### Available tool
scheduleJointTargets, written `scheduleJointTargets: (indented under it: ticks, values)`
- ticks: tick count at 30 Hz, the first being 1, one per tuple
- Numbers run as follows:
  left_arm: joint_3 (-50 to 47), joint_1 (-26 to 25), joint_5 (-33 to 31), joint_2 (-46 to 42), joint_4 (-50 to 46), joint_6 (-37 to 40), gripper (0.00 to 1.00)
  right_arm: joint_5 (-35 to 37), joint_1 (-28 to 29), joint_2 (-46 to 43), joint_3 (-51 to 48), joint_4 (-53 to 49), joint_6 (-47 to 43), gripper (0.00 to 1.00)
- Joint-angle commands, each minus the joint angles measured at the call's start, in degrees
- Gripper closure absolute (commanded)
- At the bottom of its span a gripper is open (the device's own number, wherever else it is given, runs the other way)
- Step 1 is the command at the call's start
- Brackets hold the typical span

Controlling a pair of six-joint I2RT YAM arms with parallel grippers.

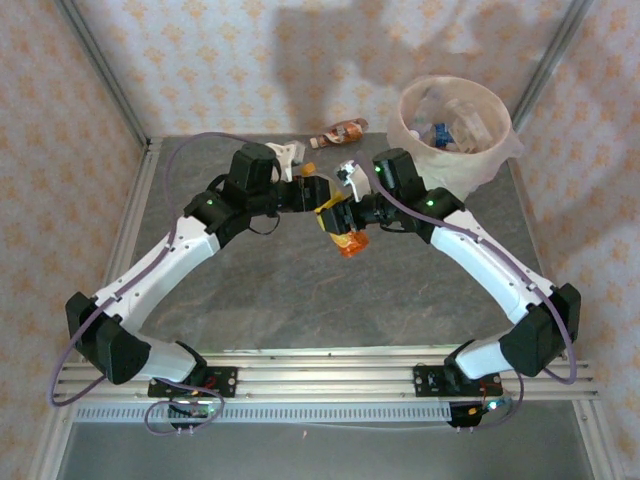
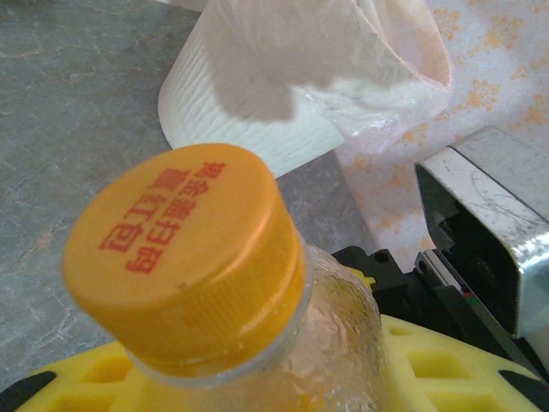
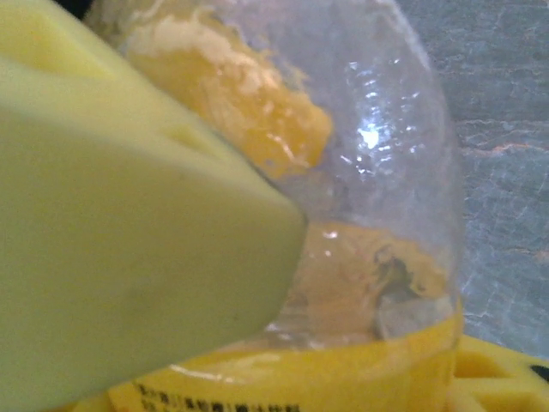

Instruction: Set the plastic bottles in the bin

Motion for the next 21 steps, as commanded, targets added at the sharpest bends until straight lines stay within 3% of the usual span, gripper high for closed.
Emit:
scheduleJointTargets:
  ticks: [1,7,11,14,18,21]
  values:
    - [3.40,-0.81,3.98,1.32,3.82,0.57,0.39,1.19,0.63,-1.95,-0.89,2.54,0.54,0.50]
    - [3.63,-0.77,6.42,0.13,4.42,-0.16,0.17,4.30,0.59,-3.01,-1.57,2.96,0.17,0.56]
    - [2.81,-0.81,3.32,-2.70,4.91,-0.78,0.05,7.69,0.51,-3.22,-1.33,0.86,-1.78,0.56]
    - [1.63,-0.75,-5.32,-5.70,3.53,-1.92,0.00,11.35,0.39,-3.72,-1.06,-0.98,-2.95,0.57]
    - [-1.88,-0.75,-22.33,-10.67,0.81,-4.90,0.00,15.97,-0.93,-4.73,0.36,-3.45,-2.90,0.57]
    - [-5.09,-0.61,-29.43,-13.47,0.38,-6.24,0.00,19.94,-2.79,-6.40,1.24,-2.62,-1.12,0.57]
